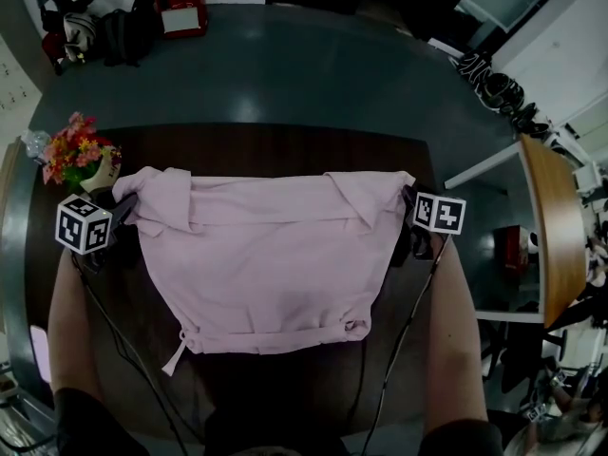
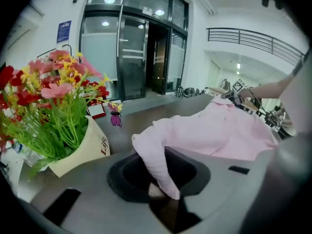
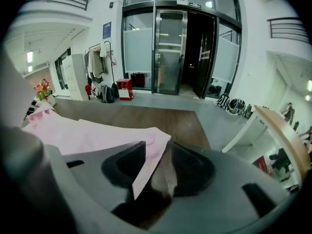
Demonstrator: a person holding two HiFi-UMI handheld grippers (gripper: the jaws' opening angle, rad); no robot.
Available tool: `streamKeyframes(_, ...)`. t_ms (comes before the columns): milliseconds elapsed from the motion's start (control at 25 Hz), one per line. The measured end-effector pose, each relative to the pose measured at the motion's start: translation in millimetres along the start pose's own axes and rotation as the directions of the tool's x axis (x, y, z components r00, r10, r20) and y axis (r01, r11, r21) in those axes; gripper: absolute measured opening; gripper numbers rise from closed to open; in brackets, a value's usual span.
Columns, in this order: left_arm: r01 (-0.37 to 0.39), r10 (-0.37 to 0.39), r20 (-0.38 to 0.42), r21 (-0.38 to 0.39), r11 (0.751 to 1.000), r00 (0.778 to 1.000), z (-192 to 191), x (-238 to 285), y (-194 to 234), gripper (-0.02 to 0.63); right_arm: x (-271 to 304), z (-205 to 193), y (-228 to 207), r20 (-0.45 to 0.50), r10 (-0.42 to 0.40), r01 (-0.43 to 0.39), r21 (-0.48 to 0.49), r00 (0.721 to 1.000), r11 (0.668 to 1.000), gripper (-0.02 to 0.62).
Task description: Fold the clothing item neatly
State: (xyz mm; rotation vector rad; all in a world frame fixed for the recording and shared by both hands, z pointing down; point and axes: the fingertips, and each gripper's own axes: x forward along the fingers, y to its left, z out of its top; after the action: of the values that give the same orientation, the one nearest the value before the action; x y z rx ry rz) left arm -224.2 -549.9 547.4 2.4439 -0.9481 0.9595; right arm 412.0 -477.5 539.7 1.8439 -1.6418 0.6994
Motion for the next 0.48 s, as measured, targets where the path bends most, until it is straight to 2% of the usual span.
streamKeyframes(80,-0.028,0.028,0.048,-0.019,0.999,0.998,6,-9,1,0.159,-10,2,-6,0.041,-0.048,0.048,0.010,0.998,0.999,0.141)
streamKeyframes(160,-0.090,0.094,0.126,-0.038,0.995,0.988,13,-26,0,0.190,-29,5,-10,0.116,-0.098,0.095,0.034,0.988,0.995,0.143)
streamKeyframes(240,-0.165,0.176,0.243,-0.065,0.984,0.954,23,-49,-10,0.190,-57,10,-2,0.224,-0.120,0.115,0.035,0.967,0.993,0.141)
streamKeyframes(360,-0.207,0.230,0.400,-0.103,0.973,0.887,40,-90,-51,0.190,-103,20,39,0.375,-0.042,0.043,0.007,0.926,0.999,0.138)
streamKeyframes(480,-0.177,0.191,0.503,-0.076,0.981,0.843,63,-124,-115,0.188,-156,27,89,0.461,0.063,-0.041,-0.057,0.885,0.998,0.082)
